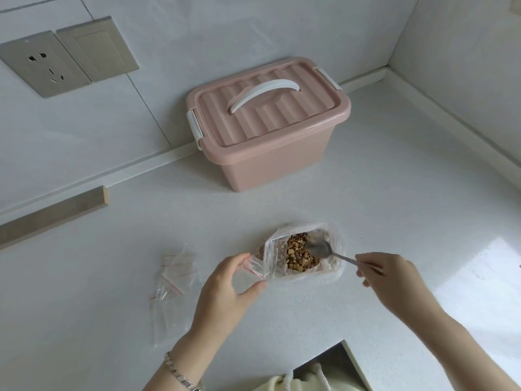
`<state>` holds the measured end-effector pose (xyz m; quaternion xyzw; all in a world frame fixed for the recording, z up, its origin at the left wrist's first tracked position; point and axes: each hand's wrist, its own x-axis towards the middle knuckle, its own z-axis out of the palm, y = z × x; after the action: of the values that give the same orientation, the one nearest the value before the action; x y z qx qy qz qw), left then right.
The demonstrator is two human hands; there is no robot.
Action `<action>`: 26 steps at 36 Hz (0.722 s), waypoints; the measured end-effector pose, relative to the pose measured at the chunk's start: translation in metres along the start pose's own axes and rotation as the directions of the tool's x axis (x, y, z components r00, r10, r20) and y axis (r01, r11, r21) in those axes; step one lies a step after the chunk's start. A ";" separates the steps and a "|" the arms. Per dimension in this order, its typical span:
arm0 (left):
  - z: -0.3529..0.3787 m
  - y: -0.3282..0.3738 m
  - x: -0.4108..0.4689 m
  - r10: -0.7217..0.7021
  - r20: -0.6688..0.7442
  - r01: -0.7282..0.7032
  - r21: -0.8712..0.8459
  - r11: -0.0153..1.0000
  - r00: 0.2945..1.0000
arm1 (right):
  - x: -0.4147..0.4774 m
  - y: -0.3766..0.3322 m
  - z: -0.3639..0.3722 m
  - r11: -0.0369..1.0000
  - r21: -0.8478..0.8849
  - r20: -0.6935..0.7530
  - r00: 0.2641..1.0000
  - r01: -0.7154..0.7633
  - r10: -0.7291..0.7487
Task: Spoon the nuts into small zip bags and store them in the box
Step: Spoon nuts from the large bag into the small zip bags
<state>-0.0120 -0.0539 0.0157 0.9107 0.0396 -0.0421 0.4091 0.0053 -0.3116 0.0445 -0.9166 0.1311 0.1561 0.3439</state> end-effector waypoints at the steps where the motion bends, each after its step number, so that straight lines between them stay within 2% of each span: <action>1: 0.001 -0.002 -0.001 -0.025 0.005 0.025 -0.007 1.000 1.000 | 0.001 0.003 -0.003 1.000 -0.022 -0.023 1.000 -0.003 0.002; 4: 0.002 -0.007 -0.003 -0.067 -0.002 0.067 -0.017 0.998 0.998 | 0.004 0.007 -0.007 0.996 -0.087 -0.059 0.998 0.013 -0.018; 10: 0.002 -0.010 -0.004 -0.088 0.016 0.088 -0.009 0.996 0.996 | 0.014 -0.004 0.000 0.962 -0.231 -0.102 0.980 0.144 -0.171; 13: 0.002 -0.013 -0.006 -0.114 0.028 0.114 0.004 0.993 0.993 | 0.019 -0.011 0.009 0.953 -0.152 -0.109 0.953 0.264 -0.281; 16: 0.001 -0.014 -0.006 -0.137 0.049 0.137 0.008 0.991 0.989 | 0.024 -0.009 0.024 0.950 -0.038 -0.149 0.938 0.310 -0.312; 18: 0.001 -0.014 -0.007 -0.144 0.063 0.144 0.004 0.990 0.988 | 0.027 -0.004 0.034 0.965 0.066 -0.155 0.958 0.253 -0.240; 21: 0.000 -0.014 -0.008 -0.138 0.064 0.138 0.016 0.990 0.988 | 0.029 0.006 0.045 0.939 0.338 -0.109 0.994 0.063 -0.027; 24: -0.001 -0.013 -0.007 -0.140 0.054 0.140 0.014 0.990 0.989 | 0.031 0.018 0.053 0.756 0.639 0.003 0.984 -0.139 0.178; 26: -0.001 -0.011 -0.006 -0.133 0.041 0.132 0.024 0.991 0.990 | 0.031 0.025 0.055 0.609 0.757 0.086 0.960 -0.238 0.268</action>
<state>-0.0191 -0.0460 0.0085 0.9092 0.0907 -0.0890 0.3964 0.0138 -0.2973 -0.0212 -0.6623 0.3186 0.1169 0.6680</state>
